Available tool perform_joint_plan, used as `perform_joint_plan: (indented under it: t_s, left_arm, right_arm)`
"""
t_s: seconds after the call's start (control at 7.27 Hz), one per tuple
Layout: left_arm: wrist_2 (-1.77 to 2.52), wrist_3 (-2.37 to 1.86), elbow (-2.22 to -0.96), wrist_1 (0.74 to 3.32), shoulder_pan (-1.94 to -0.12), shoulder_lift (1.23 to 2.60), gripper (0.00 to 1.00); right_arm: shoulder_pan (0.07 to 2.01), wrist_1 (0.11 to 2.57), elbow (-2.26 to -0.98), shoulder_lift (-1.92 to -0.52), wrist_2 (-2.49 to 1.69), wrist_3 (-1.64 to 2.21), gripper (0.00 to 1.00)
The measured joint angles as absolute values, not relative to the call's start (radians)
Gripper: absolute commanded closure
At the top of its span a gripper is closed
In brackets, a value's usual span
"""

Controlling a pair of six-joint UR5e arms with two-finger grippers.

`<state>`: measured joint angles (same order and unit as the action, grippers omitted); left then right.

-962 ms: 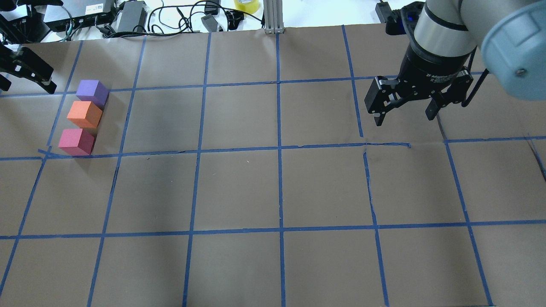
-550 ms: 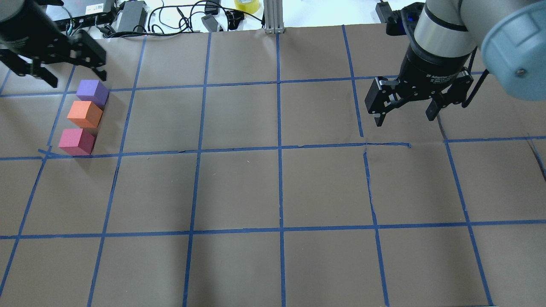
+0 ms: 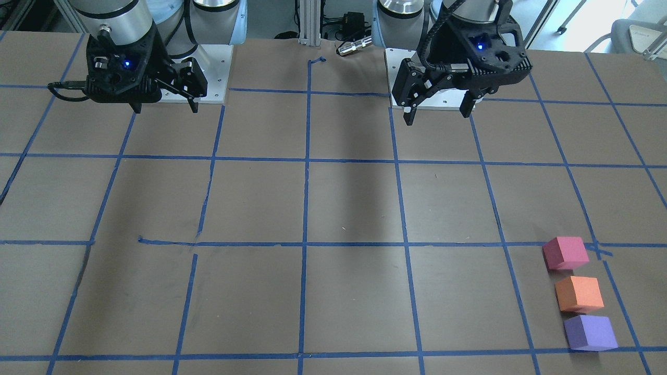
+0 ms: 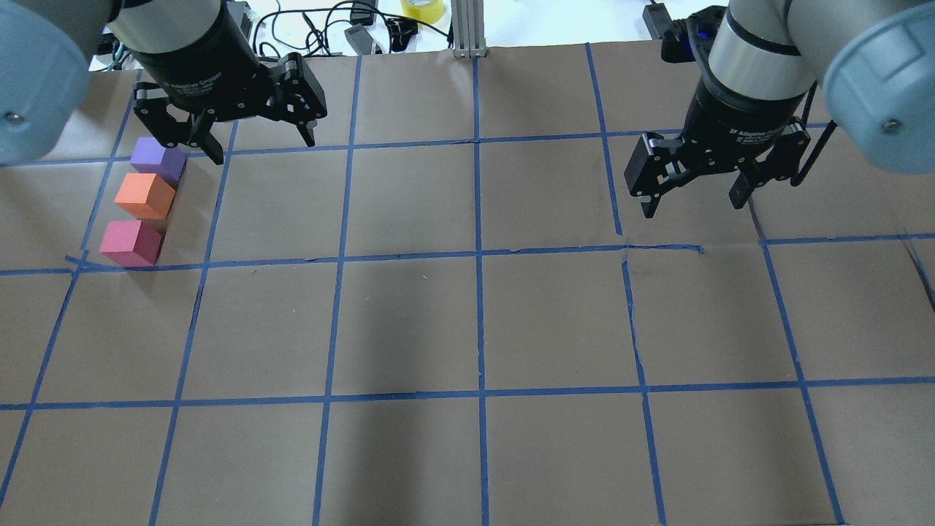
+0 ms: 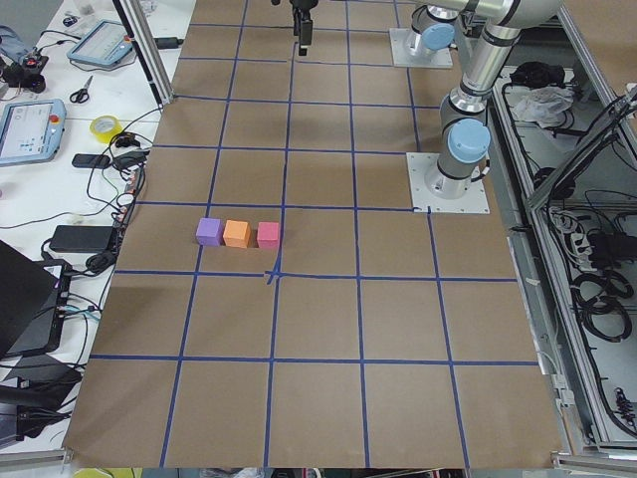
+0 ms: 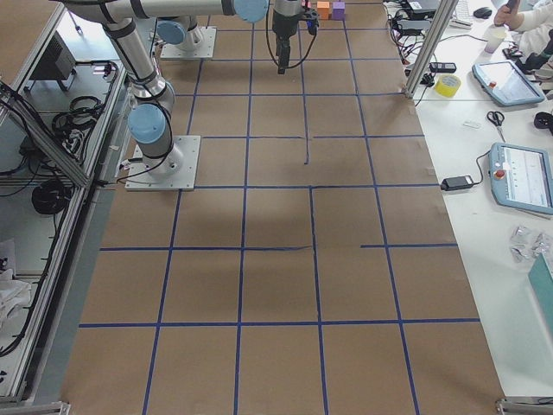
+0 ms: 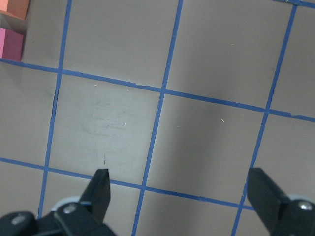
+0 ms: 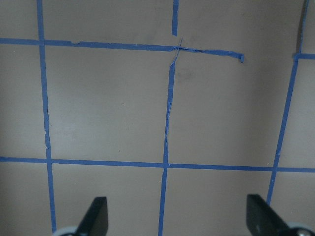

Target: Arrange blocks in a line

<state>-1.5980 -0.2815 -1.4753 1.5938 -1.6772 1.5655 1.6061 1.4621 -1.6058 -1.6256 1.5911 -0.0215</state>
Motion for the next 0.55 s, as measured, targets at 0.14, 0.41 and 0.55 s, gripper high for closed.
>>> perform_joint_plan:
  t_s: [0.14,0.41,0.55]
  left_arm:
    - [-1.573,-0.241,-1.480,1.607,-1.675,1.564,0.00]
    - [-1.559,-0.129,-1.473,1.613,-1.654,1.570,0.00]
    - [-1.568,-0.080,-1.474,1.619,-1.647,1.562,0.00]
  right_arm:
    - [1.606,1.462,-1.606,-1.625,1.592,-0.022,0.00]
    - [1.606,1.463,-1.606,-1.625,1.592,-0.023,0.00]
    - [1.606,1.464,-1.606,-1.625,1.592,-0.022,0.00]
